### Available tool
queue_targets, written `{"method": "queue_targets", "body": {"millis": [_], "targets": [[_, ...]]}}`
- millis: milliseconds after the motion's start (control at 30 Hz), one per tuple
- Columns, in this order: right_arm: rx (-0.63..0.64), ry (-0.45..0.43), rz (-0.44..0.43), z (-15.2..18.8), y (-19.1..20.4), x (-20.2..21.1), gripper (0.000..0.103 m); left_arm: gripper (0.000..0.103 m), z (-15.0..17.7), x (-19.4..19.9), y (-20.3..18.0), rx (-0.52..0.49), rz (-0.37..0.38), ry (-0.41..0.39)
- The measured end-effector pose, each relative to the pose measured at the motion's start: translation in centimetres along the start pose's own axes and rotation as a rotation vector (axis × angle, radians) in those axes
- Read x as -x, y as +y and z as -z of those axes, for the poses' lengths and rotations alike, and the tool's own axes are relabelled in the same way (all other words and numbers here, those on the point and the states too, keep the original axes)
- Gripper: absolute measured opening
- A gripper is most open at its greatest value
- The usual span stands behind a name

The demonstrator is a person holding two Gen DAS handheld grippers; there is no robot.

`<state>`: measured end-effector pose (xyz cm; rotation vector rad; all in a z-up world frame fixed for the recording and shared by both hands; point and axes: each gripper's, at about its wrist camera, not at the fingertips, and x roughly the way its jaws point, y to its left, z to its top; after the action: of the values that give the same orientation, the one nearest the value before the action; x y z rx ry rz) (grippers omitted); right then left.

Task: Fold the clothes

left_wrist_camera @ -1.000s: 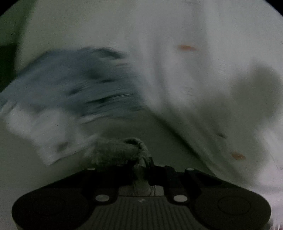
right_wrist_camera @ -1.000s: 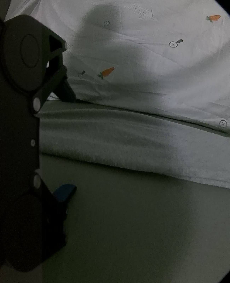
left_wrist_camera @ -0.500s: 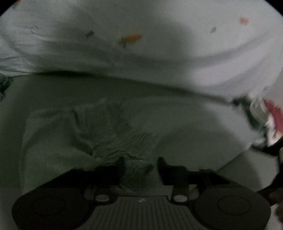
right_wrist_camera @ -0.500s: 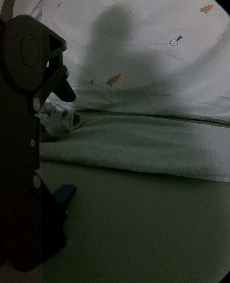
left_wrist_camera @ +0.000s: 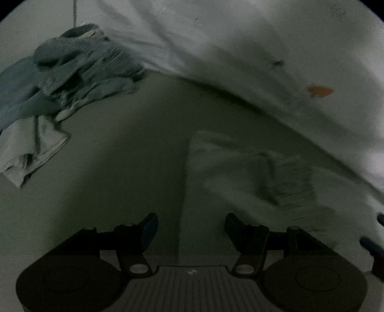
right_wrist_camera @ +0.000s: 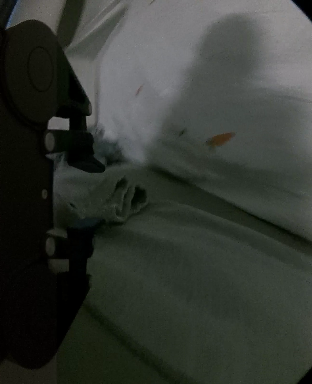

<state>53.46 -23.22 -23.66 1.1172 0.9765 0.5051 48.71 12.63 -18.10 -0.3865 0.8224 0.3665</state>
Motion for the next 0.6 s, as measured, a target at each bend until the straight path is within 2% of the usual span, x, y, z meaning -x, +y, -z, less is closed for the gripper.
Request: {"method": "queue_targets", "body": {"millis": [133,300,400,433,467,500,600], "targets": [[0.173,0.036,0.113,-0.7,2.4,-4.9,0.057,0.063,0.7,-0.6,0.5,-0.019,-0.036,0.036],[0.302,0.149,0.159,0.7,3.6,-8.4,0.057,0.068,0.6,-1.9,0.5,-0.015,-0.053,0.049],[0.359,0.14,0.212,1.1,3.9,-9.5,0.056,0.07,0.6,-2.1,0.2,-0.033,-0.06,0.051],[0.35,0.136,0.215,0.9,3.9,-9.6,0.052,0.071,0.6,-2.1,0.2,-0.027,-0.059,0.051],[0.331,0.138,0.221,0.9,3.8,-9.6,0.028,0.071,0.5,-2.1,0.4,-0.019,-0.056,0.05],[0.313,0.138,0.228,0.7,3.8,-9.5,0.012,0.071,0.4,-2.3,0.5,-0.013,-0.054,0.05],[0.334,0.088,0.205,0.4,4.5,-8.0,0.01,0.071,0.3,-2.2,0.7,-0.016,-0.041,0.057]]}}
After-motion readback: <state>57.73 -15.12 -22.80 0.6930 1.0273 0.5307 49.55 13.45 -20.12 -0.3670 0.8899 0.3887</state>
